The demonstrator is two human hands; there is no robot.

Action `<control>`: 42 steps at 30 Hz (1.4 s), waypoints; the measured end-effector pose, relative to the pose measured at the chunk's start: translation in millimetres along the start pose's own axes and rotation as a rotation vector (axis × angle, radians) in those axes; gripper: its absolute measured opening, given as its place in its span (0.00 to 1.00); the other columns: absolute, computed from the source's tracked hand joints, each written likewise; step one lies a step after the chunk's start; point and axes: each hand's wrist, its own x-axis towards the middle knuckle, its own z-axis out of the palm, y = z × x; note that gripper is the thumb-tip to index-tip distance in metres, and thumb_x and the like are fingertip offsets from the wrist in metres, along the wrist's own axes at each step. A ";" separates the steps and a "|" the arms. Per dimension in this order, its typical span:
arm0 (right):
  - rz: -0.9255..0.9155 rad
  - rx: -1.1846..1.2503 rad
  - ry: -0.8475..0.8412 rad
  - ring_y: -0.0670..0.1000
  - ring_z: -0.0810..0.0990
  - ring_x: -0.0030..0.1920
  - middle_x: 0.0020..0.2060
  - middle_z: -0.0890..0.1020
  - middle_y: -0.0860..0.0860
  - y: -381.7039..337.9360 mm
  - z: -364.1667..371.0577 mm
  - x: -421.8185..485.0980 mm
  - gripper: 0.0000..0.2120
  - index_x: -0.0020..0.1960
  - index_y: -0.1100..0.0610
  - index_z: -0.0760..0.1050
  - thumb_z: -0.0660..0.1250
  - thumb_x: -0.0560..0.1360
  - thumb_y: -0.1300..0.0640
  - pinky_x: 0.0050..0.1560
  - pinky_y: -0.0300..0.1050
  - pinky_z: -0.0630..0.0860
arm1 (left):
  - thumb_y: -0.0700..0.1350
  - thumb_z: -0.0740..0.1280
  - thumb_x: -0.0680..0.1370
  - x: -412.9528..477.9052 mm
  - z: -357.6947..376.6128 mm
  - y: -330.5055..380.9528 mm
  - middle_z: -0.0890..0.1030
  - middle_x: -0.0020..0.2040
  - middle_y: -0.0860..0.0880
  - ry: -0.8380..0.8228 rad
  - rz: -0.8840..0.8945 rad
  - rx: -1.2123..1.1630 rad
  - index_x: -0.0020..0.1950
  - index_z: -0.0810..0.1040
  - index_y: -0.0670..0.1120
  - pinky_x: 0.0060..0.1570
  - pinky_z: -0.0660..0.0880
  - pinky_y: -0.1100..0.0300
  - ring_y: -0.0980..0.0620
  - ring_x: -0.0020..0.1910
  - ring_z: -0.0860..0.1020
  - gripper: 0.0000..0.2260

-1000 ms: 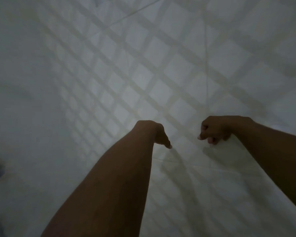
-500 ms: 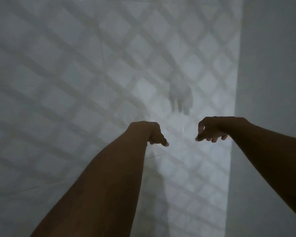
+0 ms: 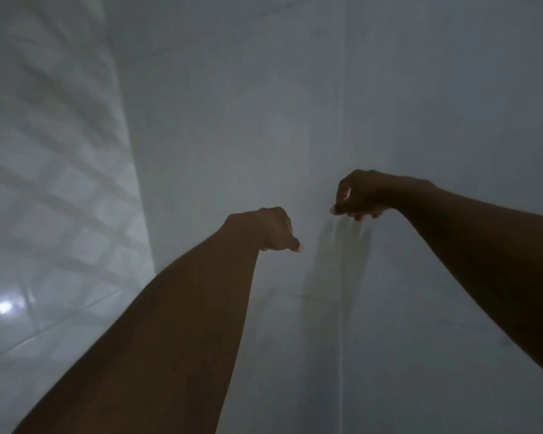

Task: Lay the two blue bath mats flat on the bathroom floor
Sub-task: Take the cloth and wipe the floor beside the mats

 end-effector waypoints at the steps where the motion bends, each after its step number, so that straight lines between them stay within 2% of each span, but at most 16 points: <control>1: 0.026 -0.008 0.026 0.58 0.86 0.49 0.47 0.86 0.59 21.6 -12.5 -9.7 0.18 0.55 0.62 0.80 0.69 0.79 0.47 0.52 0.57 0.84 | 0.58 0.73 0.76 9.7 2.8 28.8 0.80 0.51 0.47 0.017 0.042 -0.020 0.64 0.78 0.44 0.38 0.74 0.61 0.50 0.45 0.78 0.24; 4: 0.083 -0.031 0.109 0.59 0.87 0.48 0.45 0.87 0.59 81.5 -44.6 -38.7 0.16 0.54 0.62 0.81 0.70 0.78 0.48 0.50 0.57 0.85 | 0.58 0.74 0.76 33.1 15.2 109.5 0.83 0.48 0.46 0.056 0.174 -0.071 0.64 0.79 0.43 0.36 0.76 0.61 0.50 0.41 0.81 0.24; 6: 0.104 -0.037 0.168 0.58 0.87 0.46 0.42 0.87 0.58 118.4 -62.0 -57.6 0.13 0.53 0.59 0.80 0.70 0.78 0.49 0.48 0.54 0.85 | 0.57 0.74 0.76 45.8 25.0 158.6 0.84 0.52 0.44 0.087 0.255 -0.102 0.61 0.82 0.42 0.46 0.79 0.58 0.49 0.45 0.83 0.22; 8: 0.122 -0.040 0.236 0.57 0.87 0.43 0.38 0.87 0.56 154.8 -78.8 -74.9 0.10 0.49 0.57 0.80 0.71 0.77 0.50 0.46 0.52 0.85 | 0.56 0.74 0.76 55.8 35.2 205.2 0.84 0.53 0.46 0.111 0.334 -0.149 0.59 0.83 0.44 0.50 0.80 0.58 0.49 0.47 0.83 0.19; 10: 0.125 -0.056 0.368 0.56 0.86 0.42 0.35 0.86 0.54 188.8 -96.3 -89.5 0.08 0.45 0.55 0.80 0.71 0.76 0.51 0.48 0.51 0.84 | 0.56 0.75 0.76 62.9 42.2 248.7 0.84 0.47 0.49 0.147 0.429 -0.170 0.55 0.85 0.46 0.46 0.77 0.61 0.50 0.47 0.82 0.15; 12: 0.118 -0.108 0.560 0.56 0.84 0.42 0.36 0.84 0.51 216.2 -113.0 -103.2 0.07 0.43 0.54 0.81 0.69 0.76 0.51 0.49 0.50 0.83 | 0.56 0.75 0.75 65.3 46.3 288.0 0.83 0.37 0.51 0.151 0.496 -0.214 0.51 0.86 0.45 0.37 0.75 0.66 0.53 0.40 0.82 0.15; 14: 0.135 -0.165 0.734 0.56 0.82 0.40 0.38 0.84 0.52 239.3 -125.4 -116.6 0.09 0.43 0.54 0.82 0.67 0.75 0.50 0.45 0.50 0.82 | 0.61 0.77 0.71 64.8 52.3 324.0 0.84 0.36 0.50 0.096 0.517 -0.251 0.49 0.86 0.44 0.35 0.77 0.66 0.54 0.35 0.82 0.20; 16: 0.205 -0.228 0.877 0.57 0.80 0.37 0.37 0.82 0.53 262.2 -132.9 -129.0 0.12 0.42 0.55 0.80 0.65 0.76 0.48 0.41 0.48 0.79 | 0.66 0.78 0.65 63.2 63.3 356.9 0.86 0.42 0.47 -0.013 0.515 -0.233 0.50 0.85 0.44 0.44 0.82 0.60 0.51 0.41 0.85 0.28; 20: 0.294 -0.126 0.963 0.56 0.80 0.39 0.40 0.79 0.50 296.1 -128.3 -150.4 0.12 0.49 0.52 0.76 0.63 0.77 0.43 0.41 0.48 0.75 | 0.69 0.79 0.61 64.2 102.1 400.6 0.85 0.49 0.45 -0.190 0.496 -0.120 0.52 0.82 0.43 0.50 0.82 0.52 0.45 0.48 0.84 0.34; 22: 0.262 -0.098 0.961 0.57 0.81 0.40 0.41 0.81 0.52 303.0 -114.4 -152.8 0.15 0.52 0.50 0.71 0.62 0.76 0.39 0.43 0.51 0.79 | 0.65 0.79 0.65 64.7 122.8 408.3 0.81 0.62 0.44 -0.209 0.476 -0.071 0.67 0.75 0.43 0.57 0.80 0.49 0.44 0.56 0.80 0.40; 24: 0.276 -0.091 0.947 0.59 0.81 0.41 0.43 0.82 0.53 306.3 -98.4 -153.9 0.19 0.54 0.52 0.69 0.62 0.76 0.37 0.45 0.54 0.80 | 0.58 0.77 0.72 64.5 136.1 409.4 0.76 0.67 0.43 -0.189 0.490 -0.090 0.75 0.67 0.42 0.59 0.78 0.52 0.44 0.61 0.78 0.38; 29: 0.390 0.055 0.818 0.57 0.79 0.44 0.45 0.80 0.53 320.5 -69.5 -156.5 0.17 0.56 0.55 0.71 0.67 0.76 0.43 0.45 0.50 0.77 | 0.53 0.72 0.76 68.5 133.9 392.6 0.79 0.57 0.45 -0.184 0.438 -0.166 0.65 0.74 0.42 0.53 0.82 0.50 0.45 0.53 0.80 0.22; 33: 0.326 0.217 0.696 0.57 0.80 0.40 0.34 0.77 0.52 323.3 -70.3 -153.2 0.14 0.39 0.58 0.73 0.68 0.78 0.49 0.35 0.44 0.74 | 0.50 0.70 0.76 69.9 122.8 373.0 0.82 0.55 0.43 -0.137 0.415 -0.303 0.59 0.80 0.43 0.53 0.83 0.49 0.45 0.50 0.82 0.15; 36: 0.271 0.260 0.903 0.61 0.81 0.42 0.38 0.80 0.56 319.0 -81.3 -152.9 0.13 0.42 0.57 0.74 0.64 0.80 0.50 0.41 0.48 0.76 | 0.52 0.70 0.78 70.8 109.6 359.7 0.82 0.55 0.43 0.024 0.409 -0.392 0.54 0.81 0.43 0.55 0.78 0.56 0.45 0.52 0.80 0.13; 38: 0.226 0.276 1.075 0.61 0.80 0.44 0.41 0.80 0.56 312.3 -90.5 -153.7 0.13 0.45 0.56 0.73 0.62 0.81 0.47 0.45 0.53 0.76 | 0.56 0.69 0.79 70.3 94.3 352.2 0.83 0.54 0.43 0.126 0.399 -0.512 0.53 0.82 0.42 0.59 0.77 0.53 0.44 0.53 0.81 0.17; 42: 0.052 0.308 1.163 0.60 0.80 0.41 0.37 0.79 0.54 284.7 -112.0 -152.8 0.15 0.46 0.55 0.72 0.61 0.82 0.43 0.42 0.54 0.76 | 0.57 0.67 0.80 58.9 57.6 340.6 0.84 0.49 0.43 0.237 0.419 -0.668 0.51 0.83 0.42 0.52 0.79 0.54 0.43 0.50 0.83 0.17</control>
